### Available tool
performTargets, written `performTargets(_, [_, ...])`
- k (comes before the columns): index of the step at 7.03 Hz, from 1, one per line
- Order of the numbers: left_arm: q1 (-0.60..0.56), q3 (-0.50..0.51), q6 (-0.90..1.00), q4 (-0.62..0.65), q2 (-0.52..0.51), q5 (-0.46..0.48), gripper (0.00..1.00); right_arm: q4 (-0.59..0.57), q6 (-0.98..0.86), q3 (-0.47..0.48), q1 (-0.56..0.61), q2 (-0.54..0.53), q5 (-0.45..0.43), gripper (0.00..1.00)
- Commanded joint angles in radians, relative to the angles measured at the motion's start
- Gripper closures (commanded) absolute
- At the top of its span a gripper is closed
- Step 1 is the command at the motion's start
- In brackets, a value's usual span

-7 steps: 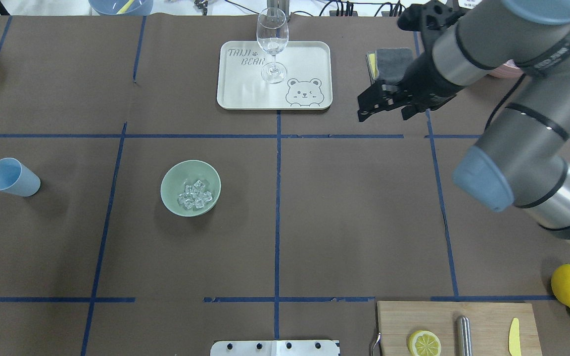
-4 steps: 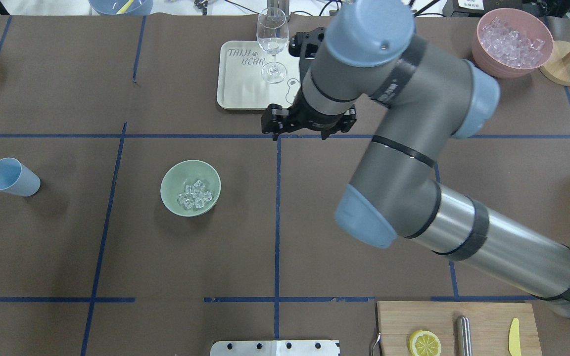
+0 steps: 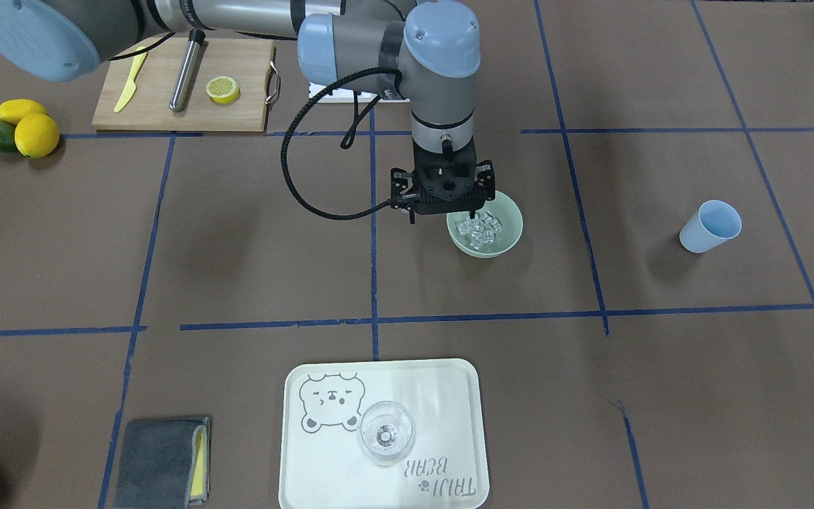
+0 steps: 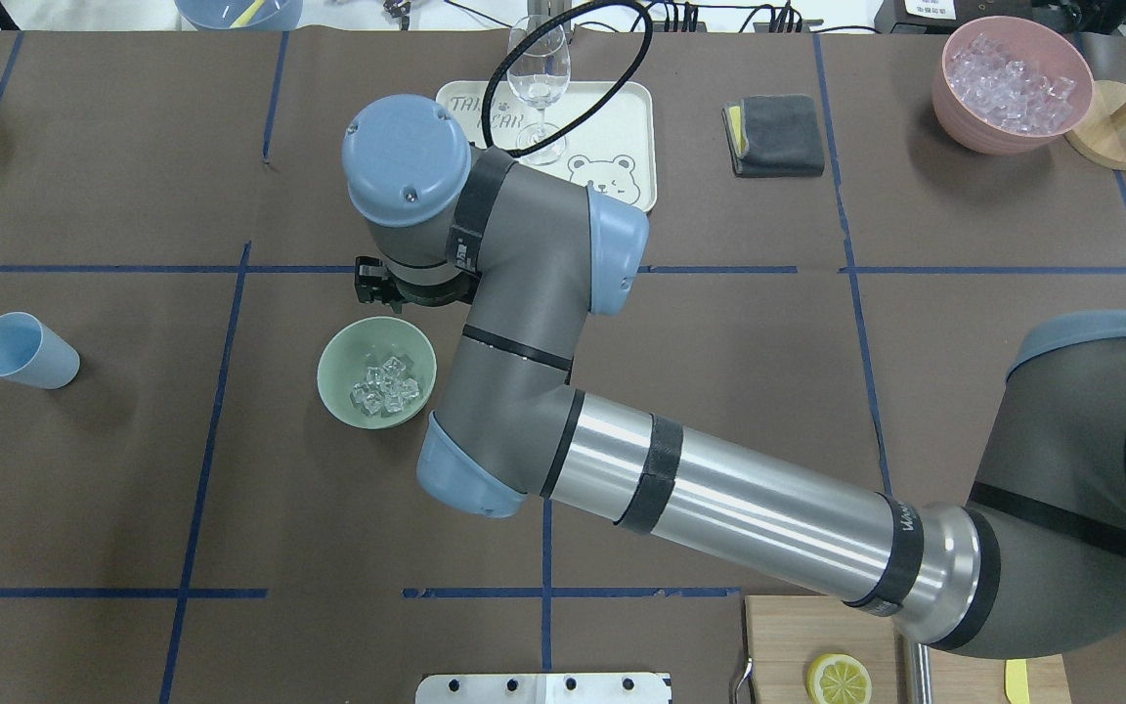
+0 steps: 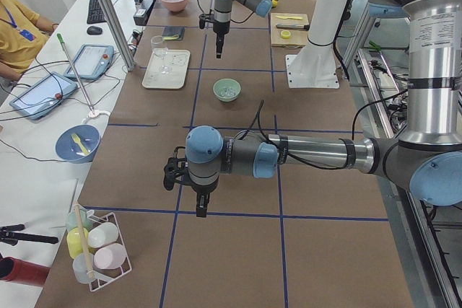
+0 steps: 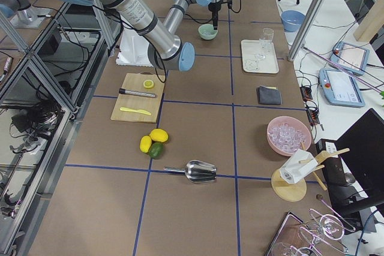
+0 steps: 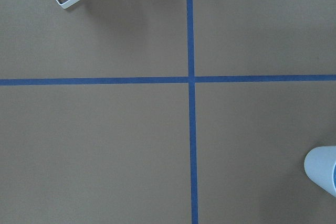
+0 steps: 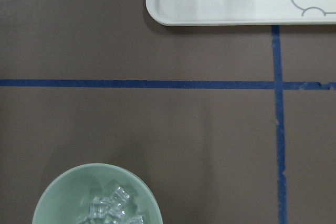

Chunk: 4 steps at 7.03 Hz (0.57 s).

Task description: Pour ice into bowl

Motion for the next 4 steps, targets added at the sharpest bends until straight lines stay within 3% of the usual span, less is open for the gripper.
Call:
performTargets(1, [0.0, 0.001, -0.001, 0.0, 0.001, -0.001, 0.0, 0.071, 0.009, -0.096, -0.044, 0.007, -0.053, 0.04])
performTargets(4, [0.0, 0.0, -0.004, -0.002, -0.001, -0.003, 0.0, 0.079, 0.03, -0.122, -0.069, 0.007, -0.067, 0.21])
